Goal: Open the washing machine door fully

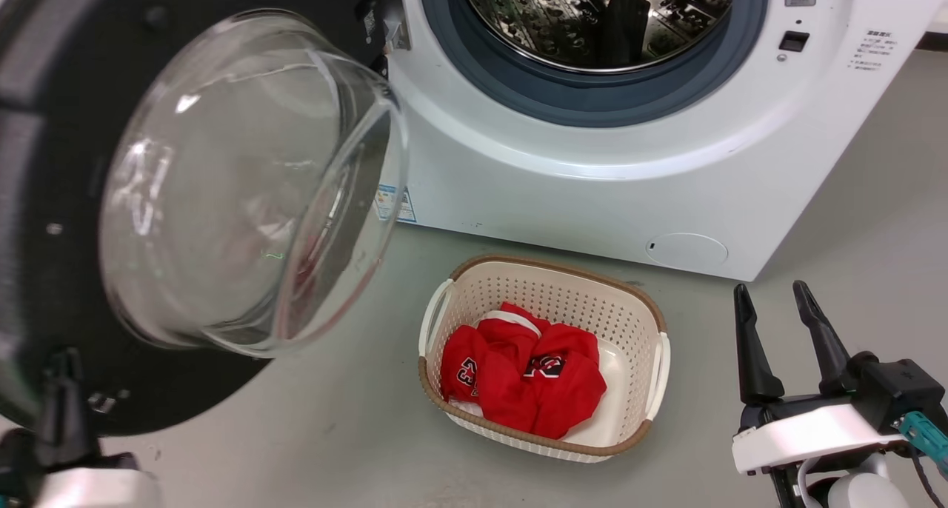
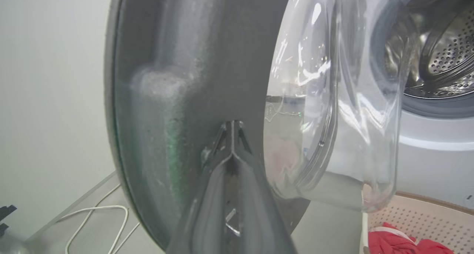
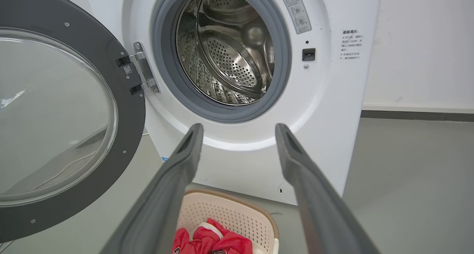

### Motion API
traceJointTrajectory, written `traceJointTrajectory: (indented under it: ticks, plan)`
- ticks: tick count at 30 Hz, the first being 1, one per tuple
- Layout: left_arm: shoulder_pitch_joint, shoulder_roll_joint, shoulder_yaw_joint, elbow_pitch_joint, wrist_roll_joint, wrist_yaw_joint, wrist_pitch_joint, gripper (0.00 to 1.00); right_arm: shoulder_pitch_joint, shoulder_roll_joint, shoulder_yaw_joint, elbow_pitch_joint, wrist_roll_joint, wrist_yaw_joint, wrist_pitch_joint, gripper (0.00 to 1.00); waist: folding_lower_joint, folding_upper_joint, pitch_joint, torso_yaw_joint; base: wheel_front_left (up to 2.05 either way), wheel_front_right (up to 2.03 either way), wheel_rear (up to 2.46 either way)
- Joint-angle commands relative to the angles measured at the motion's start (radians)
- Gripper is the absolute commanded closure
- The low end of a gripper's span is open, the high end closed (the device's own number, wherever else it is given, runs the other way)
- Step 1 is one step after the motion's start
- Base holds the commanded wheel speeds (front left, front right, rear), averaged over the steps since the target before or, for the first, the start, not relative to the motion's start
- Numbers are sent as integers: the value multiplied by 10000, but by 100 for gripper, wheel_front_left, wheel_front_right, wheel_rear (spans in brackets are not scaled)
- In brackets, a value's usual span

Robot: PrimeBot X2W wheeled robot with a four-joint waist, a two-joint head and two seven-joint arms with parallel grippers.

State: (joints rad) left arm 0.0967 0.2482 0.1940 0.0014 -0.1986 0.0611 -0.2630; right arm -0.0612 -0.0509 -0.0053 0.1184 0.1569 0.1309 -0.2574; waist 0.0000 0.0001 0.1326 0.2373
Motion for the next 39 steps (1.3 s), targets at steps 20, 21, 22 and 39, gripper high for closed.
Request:
traceJointTrajectory:
  ticks: [20,21,22,39]
  plan:
    - [-2042,801,2293,3067,577,-849,-23,100,-214,15,10,25,60,-3,-38,0,0,-1,155,-660,0,0,0]
    - [-1951,726,2344,3061,629,-837,-22,100,-189,15,-2,52,114,-3,-42,0,0,-1,111,-704,0,0,0]
    - [-1850,637,2379,3018,657,-837,-22,100,-171,15,-14,61,151,-3,-46,0,0,-1,80,-743,0,0,0]
    - [-72,-1870,1764,238,736,-1335,-23,0,122,15,148,-8,164,-3,-77,0,0,-1,-412,-1149,0,0,0]
